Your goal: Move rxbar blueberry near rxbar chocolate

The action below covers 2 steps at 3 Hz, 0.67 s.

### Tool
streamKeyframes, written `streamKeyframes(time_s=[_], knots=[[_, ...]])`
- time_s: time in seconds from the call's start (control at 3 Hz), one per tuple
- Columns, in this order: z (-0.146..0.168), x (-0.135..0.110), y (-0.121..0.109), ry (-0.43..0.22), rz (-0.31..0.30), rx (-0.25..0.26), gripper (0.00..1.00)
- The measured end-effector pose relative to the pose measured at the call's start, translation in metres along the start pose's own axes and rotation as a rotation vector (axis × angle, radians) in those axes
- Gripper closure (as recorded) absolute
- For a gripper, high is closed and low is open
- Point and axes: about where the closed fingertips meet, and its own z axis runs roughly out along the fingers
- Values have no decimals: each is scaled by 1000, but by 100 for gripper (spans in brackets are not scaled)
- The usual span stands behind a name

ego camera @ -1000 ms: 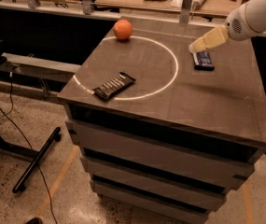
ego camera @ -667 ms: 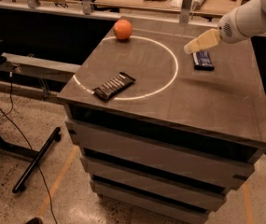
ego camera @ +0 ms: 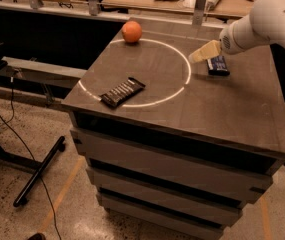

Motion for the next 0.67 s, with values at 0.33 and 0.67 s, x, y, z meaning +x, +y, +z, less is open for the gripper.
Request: streamKeyframes(time_s=[0.33, 0.67], knots=[[22, 16, -3, 65, 33, -1, 0], [30, 31, -6, 113, 63, -6, 16]])
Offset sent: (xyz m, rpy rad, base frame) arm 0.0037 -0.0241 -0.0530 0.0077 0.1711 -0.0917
